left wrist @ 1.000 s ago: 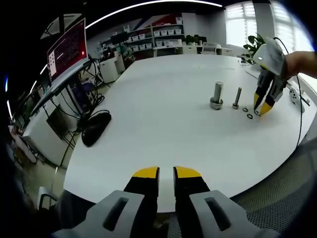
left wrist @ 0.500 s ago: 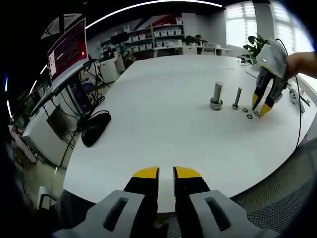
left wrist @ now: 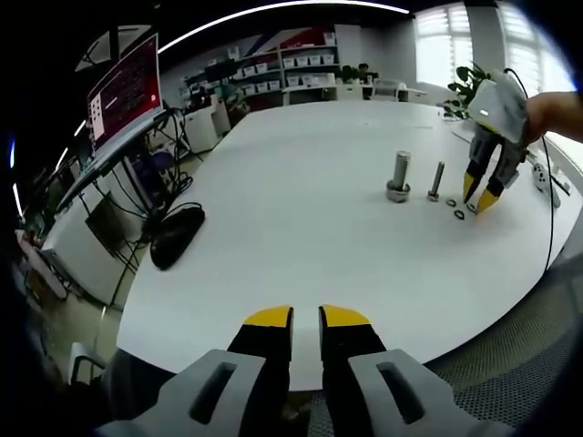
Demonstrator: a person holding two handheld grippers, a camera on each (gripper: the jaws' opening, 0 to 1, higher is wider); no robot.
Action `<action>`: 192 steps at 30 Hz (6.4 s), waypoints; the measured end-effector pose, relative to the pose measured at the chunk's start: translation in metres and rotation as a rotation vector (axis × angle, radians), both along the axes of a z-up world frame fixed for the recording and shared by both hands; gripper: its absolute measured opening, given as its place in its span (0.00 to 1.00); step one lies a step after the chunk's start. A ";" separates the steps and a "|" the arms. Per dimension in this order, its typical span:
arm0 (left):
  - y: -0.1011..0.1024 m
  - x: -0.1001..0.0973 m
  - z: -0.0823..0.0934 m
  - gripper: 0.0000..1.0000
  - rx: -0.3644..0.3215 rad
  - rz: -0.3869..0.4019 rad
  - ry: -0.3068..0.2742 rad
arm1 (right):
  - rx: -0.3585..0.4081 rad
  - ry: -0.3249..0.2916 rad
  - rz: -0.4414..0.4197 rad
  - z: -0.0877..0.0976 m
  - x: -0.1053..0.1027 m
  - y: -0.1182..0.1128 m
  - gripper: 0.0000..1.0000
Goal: Place the washer onto the threaded stud by aligning its center hole with the stud, sliding it down to the base, and recovering from edge contact or off-axis alignment until the washer reaches the visible bottom stop.
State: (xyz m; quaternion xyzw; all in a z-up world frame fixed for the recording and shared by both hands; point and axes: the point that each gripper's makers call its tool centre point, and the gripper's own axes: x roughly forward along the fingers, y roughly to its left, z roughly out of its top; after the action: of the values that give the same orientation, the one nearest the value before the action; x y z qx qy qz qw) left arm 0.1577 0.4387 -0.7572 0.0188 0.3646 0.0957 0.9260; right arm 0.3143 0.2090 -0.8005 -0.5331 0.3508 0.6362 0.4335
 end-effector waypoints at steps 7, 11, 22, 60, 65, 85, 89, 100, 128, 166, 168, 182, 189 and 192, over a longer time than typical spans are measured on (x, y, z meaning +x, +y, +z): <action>0.000 0.000 0.001 0.09 -0.001 0.001 -0.004 | -0.001 -0.009 -0.016 0.000 0.002 0.001 0.14; 0.000 0.000 0.000 0.09 0.000 0.000 -0.004 | 0.003 -0.008 -0.021 0.000 0.002 0.001 0.14; -0.001 0.000 0.000 0.09 -0.001 -0.004 -0.003 | 0.029 0.010 -0.079 0.000 0.003 0.001 0.14; 0.000 0.000 0.000 0.08 0.000 -0.004 0.004 | 0.063 0.032 -0.129 0.001 0.004 -0.007 0.23; 0.001 0.000 0.001 0.08 0.000 0.002 -0.003 | 0.043 0.022 -0.107 0.001 0.005 -0.006 0.21; 0.001 -0.001 0.000 0.08 0.001 0.003 0.003 | -0.002 -0.001 -0.053 0.000 0.003 -0.004 0.17; 0.001 0.000 0.000 0.08 0.001 0.003 -0.001 | -0.002 0.005 -0.066 0.000 0.004 -0.004 0.17; 0.001 0.000 0.001 0.08 0.001 0.003 -0.005 | -0.012 -0.009 -0.038 0.000 0.003 -0.005 0.16; 0.000 0.001 0.001 0.08 0.000 -0.003 -0.005 | 0.057 0.007 -0.085 0.001 0.005 -0.013 0.16; 0.000 0.002 0.002 0.08 -0.002 -0.001 -0.016 | 0.099 0.039 -0.066 0.015 -0.004 0.005 0.14; 0.000 0.002 0.002 0.08 -0.002 -0.002 -0.015 | 0.121 0.043 -0.089 0.021 -0.003 0.012 0.14; 0.001 0.002 0.002 0.08 -0.001 -0.001 -0.014 | 0.223 0.041 -0.122 0.046 0.003 0.037 0.14; 0.000 0.001 0.001 0.08 -0.001 -0.003 -0.011 | 0.300 0.051 -0.169 0.060 0.007 0.052 0.14; 0.000 0.002 0.002 0.08 -0.002 -0.004 -0.013 | 0.332 0.066 -0.208 0.068 0.005 0.061 0.14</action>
State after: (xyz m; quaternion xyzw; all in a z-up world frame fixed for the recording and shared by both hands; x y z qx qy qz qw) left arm 0.1594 0.4387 -0.7555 0.0179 0.3587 0.0936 0.9286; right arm 0.3192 0.2704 -0.7322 -0.3939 0.3082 0.6542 0.5673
